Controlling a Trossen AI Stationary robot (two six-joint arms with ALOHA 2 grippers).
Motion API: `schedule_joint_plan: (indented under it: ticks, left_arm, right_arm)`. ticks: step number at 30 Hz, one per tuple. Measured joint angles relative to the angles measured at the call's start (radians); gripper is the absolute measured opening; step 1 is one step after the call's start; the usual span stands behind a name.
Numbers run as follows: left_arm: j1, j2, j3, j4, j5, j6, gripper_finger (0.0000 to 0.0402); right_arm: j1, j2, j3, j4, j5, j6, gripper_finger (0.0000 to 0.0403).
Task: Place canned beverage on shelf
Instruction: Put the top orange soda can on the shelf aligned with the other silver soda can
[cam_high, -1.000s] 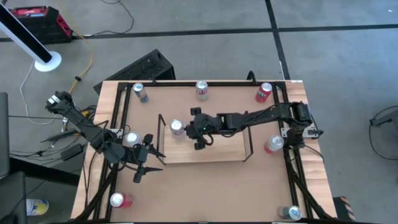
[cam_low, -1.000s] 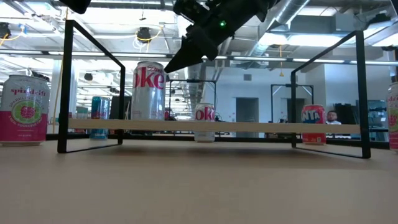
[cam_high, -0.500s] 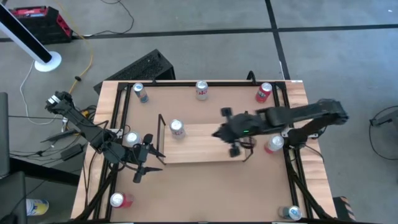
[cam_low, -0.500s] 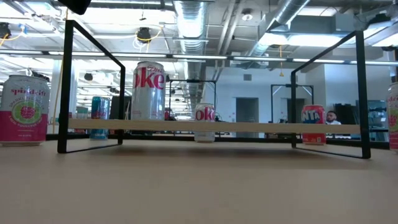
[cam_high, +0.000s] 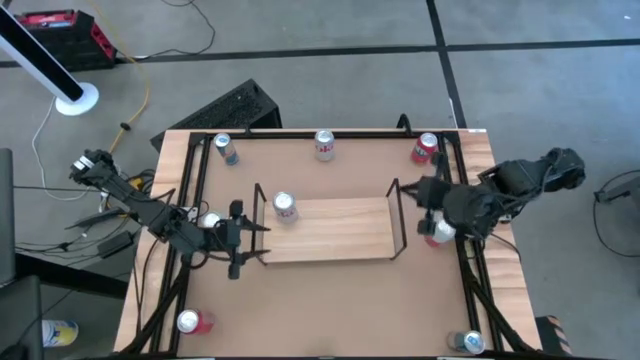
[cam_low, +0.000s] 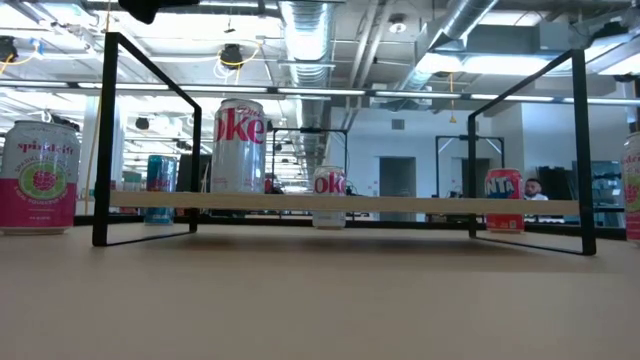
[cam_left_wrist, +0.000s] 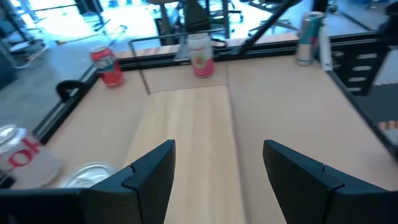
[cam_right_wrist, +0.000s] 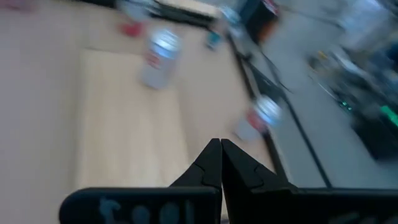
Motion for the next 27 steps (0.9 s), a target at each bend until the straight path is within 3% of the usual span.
schedule_joint_plan:
  ticks: [3,10,14,18,23,27]
  left_arm:
    - [0.035,0.000,0.000,0.000,0.002,-0.003,0.0228]
    - [0.065,0.000,0.000,-0.001,-0.010,0.024,0.0228]
    - [0.066,-0.012,0.000,-0.005,-0.026,0.039,0.0228]
    - [0.066,-0.022,0.000,-0.021,-0.026,0.059,0.0228]
    - [0.066,-0.050,0.000,-0.045,-0.027,0.121,0.0228]
    - [0.066,-0.106,0.000,-0.081,-0.029,0.197,0.0228]
  right_arm:
    - [-0.039,0.002,0.000,-0.078,0.036,0.071,0.0024]
    - [-0.174,0.043,0.000,-0.105,0.036,0.057,0.0027]
    - [-0.324,0.044,-0.001,-0.064,0.022,0.049,0.0038]
    - [-0.569,0.009,-0.001,-0.032,-0.078,-0.020,0.0050]
    - [-0.948,-0.005,-0.003,0.030,-0.329,-0.069,0.0057]
    - [-1.173,0.009,-0.057,0.127,-0.487,-0.095,0.0064]
